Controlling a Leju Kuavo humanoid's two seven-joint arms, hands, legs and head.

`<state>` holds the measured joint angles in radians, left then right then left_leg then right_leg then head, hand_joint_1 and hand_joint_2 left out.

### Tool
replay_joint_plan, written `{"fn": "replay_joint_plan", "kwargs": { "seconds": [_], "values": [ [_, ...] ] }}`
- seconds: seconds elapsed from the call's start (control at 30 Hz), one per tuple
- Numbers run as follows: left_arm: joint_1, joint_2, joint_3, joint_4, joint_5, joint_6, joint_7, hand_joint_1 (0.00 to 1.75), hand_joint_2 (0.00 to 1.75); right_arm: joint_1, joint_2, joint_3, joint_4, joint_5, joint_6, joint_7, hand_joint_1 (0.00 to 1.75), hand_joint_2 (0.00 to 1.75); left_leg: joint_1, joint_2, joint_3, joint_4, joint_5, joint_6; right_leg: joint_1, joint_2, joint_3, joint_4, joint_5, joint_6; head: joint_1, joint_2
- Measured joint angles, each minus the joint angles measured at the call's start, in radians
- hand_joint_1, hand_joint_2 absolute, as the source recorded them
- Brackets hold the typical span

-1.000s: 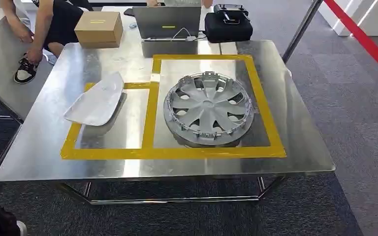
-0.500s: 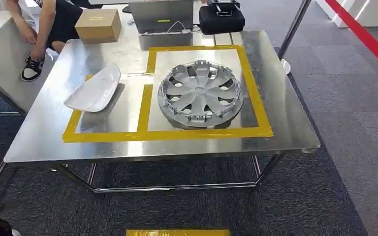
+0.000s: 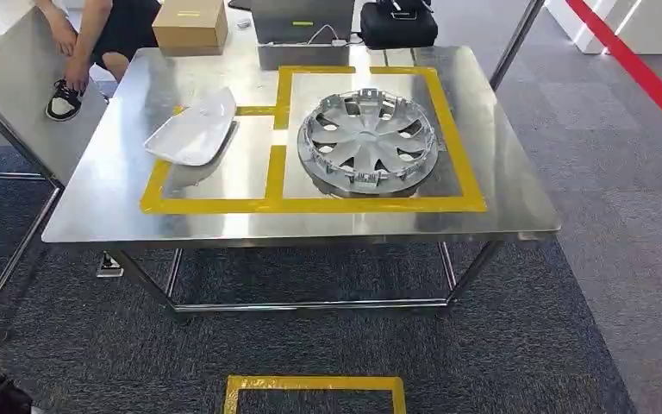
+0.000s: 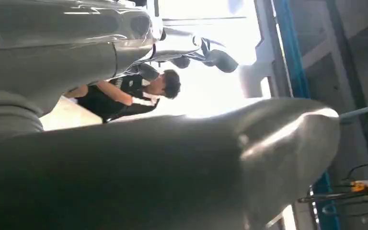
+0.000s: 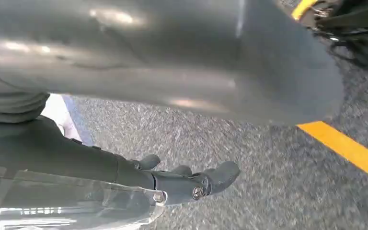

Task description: Take the parts from the cabinet and place them on the table.

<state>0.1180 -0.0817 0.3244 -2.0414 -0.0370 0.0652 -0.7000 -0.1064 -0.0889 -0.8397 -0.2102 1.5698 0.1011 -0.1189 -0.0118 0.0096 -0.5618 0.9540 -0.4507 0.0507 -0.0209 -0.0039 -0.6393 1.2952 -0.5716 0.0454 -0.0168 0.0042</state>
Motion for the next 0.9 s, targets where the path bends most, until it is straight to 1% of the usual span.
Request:
{"fn": "replay_joint_plan", "kwargs": {
  "seconds": [0.03, 0.07, 0.1, 0.13, 0.17, 0.23, 0.27, 0.3, 0.33, 0.37, 0.4, 0.43, 0.47, 0.5, 0.53, 0.57, 0.6, 0.63, 0.67, 0.7, 0.73, 0.77, 0.8, 0.83, 0.87, 0.9],
  "values": [
    [0.005, 0.006, -0.013, 0.007, -0.003, 0.008, 0.0, 0.0, 0.0, -0.001, 0.0, 0.002, 0.0, -0.001, 0.002, -0.006, 0.0, 0.0, -0.001, 0.0, -0.015, 0.004, 0.009, -0.001, 0.002, 0.0, 0.052, -0.063, 0.041, -0.006, 0.0, 0.0],
    [0.008, 0.009, -0.027, 0.012, -0.003, 0.015, 0.0, 0.0, 0.0, -0.003, 0.0, 0.003, 0.0, -0.001, 0.005, -0.012, 0.0, 0.0, -0.003, 0.0, -0.028, 0.008, 0.018, -0.003, 0.005, 0.0, 0.121, -0.158, 0.057, -0.013, 0.0, 0.0],
    [0.01, 0.013, -0.04, 0.019, -0.004, 0.017, 0.0, 0.0, 0.0, -0.006, -0.001, 0.004, 0.0, -0.002, 0.005, -0.015, 0.0, 0.0, -0.003, -0.001, -0.036, 0.014, 0.026, -0.006, 0.009, 0.001, 0.196, -0.263, 0.041, -0.02, 0.0, 0.0],
    [0.012, 0.016, -0.049, 0.023, -0.004, 0.018, 0.0, 0.0, 0.0, -0.009, -0.002, 0.005, 0.0, -0.002, 0.005, -0.018, 0.0, 0.0, -0.008, -0.001, -0.044, 0.022, 0.032, -0.012, 0.012, 0.0, 0.244, -0.35, 0.016, -0.023, -0.001, 0.0],
    [0.015, 0.021, -0.056, 0.027, -0.003, 0.02, 0.0, 0.0, 0.0, -0.011, 0.0, 0.005, 0.0, -0.002, 0.005, -0.019, 0.0, 0.0, -0.007, 0.002, -0.047, 0.022, 0.041, -0.018, 0.015, 0.001, 0.238, -0.358, 0.008, -0.025, -0.002, 0.0],
    [0.022, 0.028, -0.071, 0.052, 0.004, 0.015, 0.0, 0.0, 0.0, -0.01, 0.001, 0.005, 0.0, -0.002, 0.002, -0.021, 0.0, 0.0, -0.002, 0.003, -0.05, 0.018, 0.06, -0.03, 0.021, 0.001, 0.227, -0.351, 0.018, -0.039, -0.001, 0.0],
    [0.027, 0.029, -0.076, 0.062, 0.005, 0.01, 0.0, 0.0, 0.0, -0.007, 0.004, 0.006, 0.001, -0.005, 0.001, -0.021, 0.0, 0.0, -0.003, 0.001, -0.055, 0.02, 0.065, -0.035, 0.012, 0.0, 0.218, -0.355, 0.033, -0.047, 0.0, 0.0],
    [0.029, 0.031, -0.077, 0.081, 0.005, 0.0, 0.0, 0.0, 0.0, -0.008, 0.008, 0.008, 0.003, -0.011, -0.001, -0.021, 0.0, 0.0, 0.001, -0.006, -0.065, 0.038, 0.021, -0.044, 0.012, -0.005, 0.205, -0.354, 0.045, -0.055, 0.001, 0.0],
    [0.03, 0.033, -0.077, 0.107, 0.004, -0.009, 0.001, 0.0, 0.0, -0.009, 0.009, 0.011, 0.003, -0.023, -0.002, -0.021, 0.0, 0.0, 0.005, -0.008, -0.08, 0.087, -0.047, -0.052, 0.012, -0.006, 0.189, -0.354, 0.058, -0.061, -0.004, 0.0],
    [0.031, 0.035, -0.077, 0.128, 0.005, -0.018, 0.002, 0.0, 0.0, -0.008, 0.01, 0.014, 0.003, -0.031, -0.002, -0.021, 0.0, 0.0, 0.009, -0.008, -0.097, 0.157, -0.11, -0.058, 0.012, -0.006, 0.173, -0.353, 0.071, -0.061, -0.008, 0.0],
    [0.032, 0.035, -0.078, 0.159, 0.004, -0.037, 0.002, 0.0, 0.0, -0.006, 0.016, 0.021, 0.003, -0.042, -0.002, -0.021, 0.0, 0.0, 0.012, -0.008, -0.116, 0.239, -0.16, -0.063, 0.012, -0.006, 0.156, -0.352, 0.085, -0.061, -0.005, 0.0],
    [0.033, 0.035, -0.077, 0.203, 0.003, -0.063, 0.003, 0.0, 0.0, -0.004, 0.019, 0.028, 0.003, -0.043, -0.001, -0.02, 0.0, 0.0, 0.014, -0.008, -0.128, 0.306, -0.178, -0.067, 0.013, -0.008, 0.14, -0.35, 0.097, -0.059, -0.007, 0.0],
    [0.03, 0.035, -0.073, 0.283, -0.006, -0.107, 0.012, 0.0, 0.0, -0.002, 0.027, 0.034, 0.003, -0.037, 0.007, -0.017, 0.0, 0.0, 0.015, -0.008, -0.123, 0.341, -0.159, -0.07, 0.012, -0.008, 0.123, -0.349, 0.11, -0.057, -0.006, 0.0],
    [0.027, 0.036, -0.066, 0.379, -0.026, -0.152, 0.031, 0.0, 0.0, -0.002, 0.032, 0.042, 0.003, -0.029, 0.016, -0.018, 0.0, 0.0, 0.017, -0.008, -0.099, 0.331, -0.117, -0.07, 0.011, -0.009, 0.11, -0.346, 0.121, -0.054, -0.006, 0.0],
    [0.025, 0.036, -0.058, 0.487, -0.055, -0.185, 0.05, 0.0, 0.0, -0.004, 0.04, 0.052, 0.003, -0.022, 0.028, -0.02, 0.0, 0.0, 0.021, -0.008, -0.056, 0.283, -0.075, -0.069, 0.011, -0.008, 0.093, -0.34, 0.131, -0.053, -0.008, 0.0],
    [0.004, 0.038, -0.045, 0.62, -0.098, -0.193, 0.038, 0.0, 0.0, -0.004, 0.048, 0.058, 0.003, -0.014, 0.036, -0.021, 0.0, 0.0, 0.022, -0.008, 0.007, 0.199, -0.049, -0.067, 0.011, -0.008, 0.078, -0.335, 0.139, -0.049, -0.007, 0.0],
    [-0.027, 0.044, -0.034, 0.745, -0.143, -0.186, 0.029, 0.0, 0.0, -0.005, 0.055, 0.062, 0.003, -0.01, 0.041, -0.021, 0.0, 0.0, 0.022, -0.008, 0.079, 0.101, -0.057, -0.065, 0.011, -0.007, 0.07, -0.329, 0.146, -0.045, -0.008, 0.0],
    [-0.051, 0.052, -0.021, 0.897, -0.189, -0.163, 0.024, 0.0, 0.0, -0.007, 0.063, 0.067, 0.003, -0.005, 0.048, -0.021, 0.0, 0.0, 0.018, -0.008, 0.14, 0.006, -0.093, -0.061, 0.016, -0.004, 0.06, -0.321, 0.152, -0.039, -0.01, 0.0],
    [-0.071, 0.064, -0.015, 1.034, -0.226, -0.134, 0.035, 0.0, 0.0, -0.005, 0.071, 0.076, 0.003, -0.002, 0.055, -0.022, 0.0, 0.0, 0.017, -0.008, 0.151, -0.026, -0.109, -0.054, 0.018, -0.004, 0.056, -0.319, 0.16, -0.033, -0.006, 0.0],
    [-0.088, 0.076, -0.015, 1.162, -0.263, -0.108, 0.07, 0.0, 0.0, -0.003, 0.08, 0.081, 0.004, -0.001, 0.059, -0.022, 0.0, 0.0, 0.012, -0.008, 0.138, -0.022, -0.105, -0.048, 0.013, -0.005, 0.054, -0.32, 0.17, -0.027, -0.007, 0.0],
    [-0.091, 0.088, -0.015, 1.272, -0.302, -0.088, 0.131, 0.0, 0.0, 0.002, 0.083, 0.084, 0.005, -0.002, 0.063, -0.021, 0.0, 0.0, 0.007, -0.005, 0.136, -0.02, -0.102, -0.039, 0.009, -0.003, 0.053, -0.324, 0.178, -0.019, -0.008, 0.0],
    [-0.091, 0.096, -0.017, 1.366, -0.334, -0.074, 0.199, 0.0, 0.0, 0.011, 0.089, 0.087, 0.007, -0.005, 0.067, -0.021, 0.0, 0.0, 0.008, -0.002, 0.131, -0.023, -0.088, -0.025, 0.007, -0.001, 0.044, -0.325, 0.184, -0.012, -0.007, 0.0],
    [-0.095, 0.1, -0.019, 1.434, -0.354, -0.065, 0.262, 0.0, 0.0, 0.018, 0.092, 0.087, 0.009, -0.007, 0.068, -0.019, 0.0, 0.0, 0.012, 0.009, 0.117, -0.024, -0.077, -0.015, 0.005, 0.0, 0.034, -0.306, 0.158, -0.009, -0.01, 0.0],
    [-0.095, 0.107, -0.021, 1.499, -0.369, -0.055, 0.336, 0.0, 0.0, 0.027, 0.097, 0.088, 0.011, -0.009, 0.071, -0.019, 0.0, 0.0, 0.012, 0.007, 0.1, -0.024, -0.064, -0.004, 0.005, 0.001, 0.012, -0.259, 0.087, -0.007, -0.002, 0.0],
    [-0.099, 0.111, -0.026, 1.549, -0.385, -0.053, 0.391, 0.0, 0.0, 0.034, 0.1, 0.089, 0.011, -0.011, 0.071, -0.02, 0.0, 0.0, 0.01, 0.005, 0.084, -0.024, -0.052, -0.003, 0.005, 0.001, -0.008, -0.19, 0.02, -0.004, 0.001, 0.0],
    [-0.104, 0.115, -0.033, 1.599, -0.396, -0.053, 0.441, 0.0, 0.0, 0.034, 0.102, 0.09, 0.011, -0.015, 0.071, -0.025, 0.0, 0.0, 0.008, 0.005, 0.067, -0.023, -0.039, -0.002, 0.005, 0.001, -0.03, -0.105, -0.035, -0.002, 0.001, 0.0]
  ]
}}
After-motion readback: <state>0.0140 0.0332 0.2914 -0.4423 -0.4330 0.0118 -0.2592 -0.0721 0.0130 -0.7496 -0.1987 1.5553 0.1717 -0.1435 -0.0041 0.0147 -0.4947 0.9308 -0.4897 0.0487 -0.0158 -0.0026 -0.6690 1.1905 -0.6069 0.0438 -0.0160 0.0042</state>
